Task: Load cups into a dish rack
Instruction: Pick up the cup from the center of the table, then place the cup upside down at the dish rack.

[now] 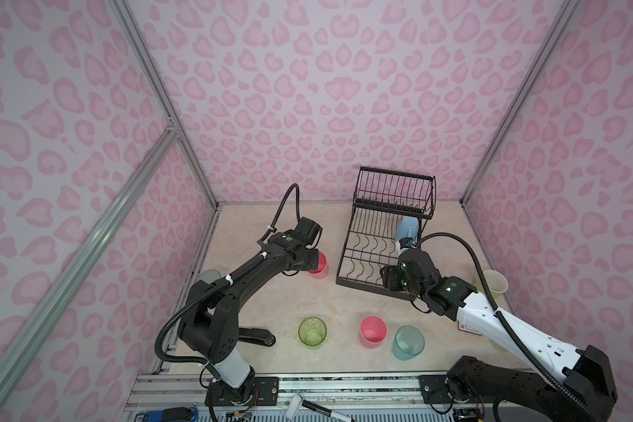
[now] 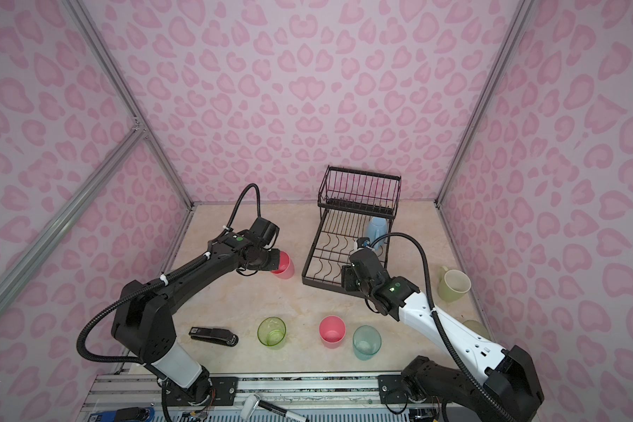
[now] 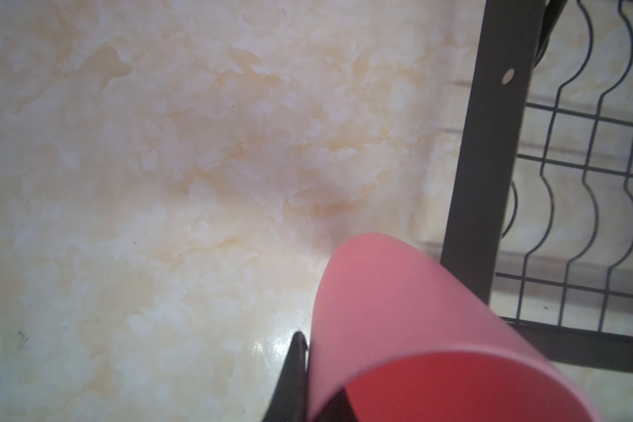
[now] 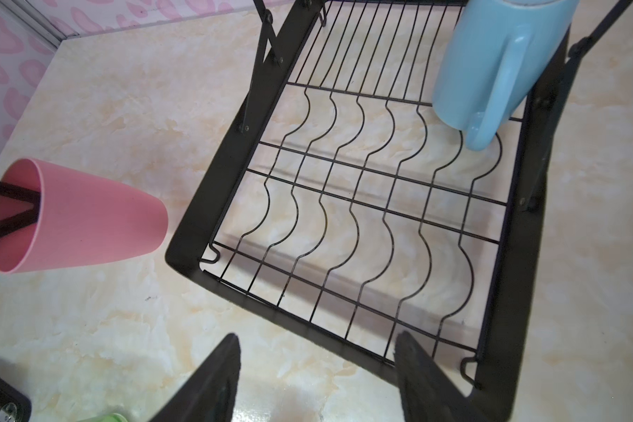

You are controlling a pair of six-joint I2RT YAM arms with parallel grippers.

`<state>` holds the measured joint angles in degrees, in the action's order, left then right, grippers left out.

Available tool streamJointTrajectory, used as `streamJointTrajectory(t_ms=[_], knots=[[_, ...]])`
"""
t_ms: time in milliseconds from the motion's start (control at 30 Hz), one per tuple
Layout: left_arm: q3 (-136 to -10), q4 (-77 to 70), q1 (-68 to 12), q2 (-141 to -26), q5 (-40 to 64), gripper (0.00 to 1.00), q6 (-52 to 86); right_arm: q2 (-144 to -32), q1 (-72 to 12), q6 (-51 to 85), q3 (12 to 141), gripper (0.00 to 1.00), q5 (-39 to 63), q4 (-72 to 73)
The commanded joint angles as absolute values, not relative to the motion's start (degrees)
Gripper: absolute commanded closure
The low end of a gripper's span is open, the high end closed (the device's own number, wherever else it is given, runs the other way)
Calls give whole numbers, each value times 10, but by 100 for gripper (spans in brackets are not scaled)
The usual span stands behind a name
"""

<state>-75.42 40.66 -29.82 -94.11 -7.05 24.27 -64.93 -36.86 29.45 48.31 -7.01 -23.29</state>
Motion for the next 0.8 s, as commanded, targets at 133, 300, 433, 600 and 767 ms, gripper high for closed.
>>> streamJointTrajectory(t_ms=[133, 300, 433, 600, 767], knots=[[-744, 375, -269, -865, 40, 97, 297, -669, -369, 309, 490, 32, -16, -180], [-713, 308, -252, -826, 124, 97, 346, -700, -369, 340, 520, 31, 20, -163], [-677, 238, -242, -803, 183, 97, 387, -719, -367, 382, 546, 29, 55, -148], [-634, 147, -229, -790, 252, 97, 439, -731, -350, 468, 562, 27, 118, -101], [-610, 58, -217, -795, 314, 97, 475, -725, -331, 603, 557, 27, 141, -41]])
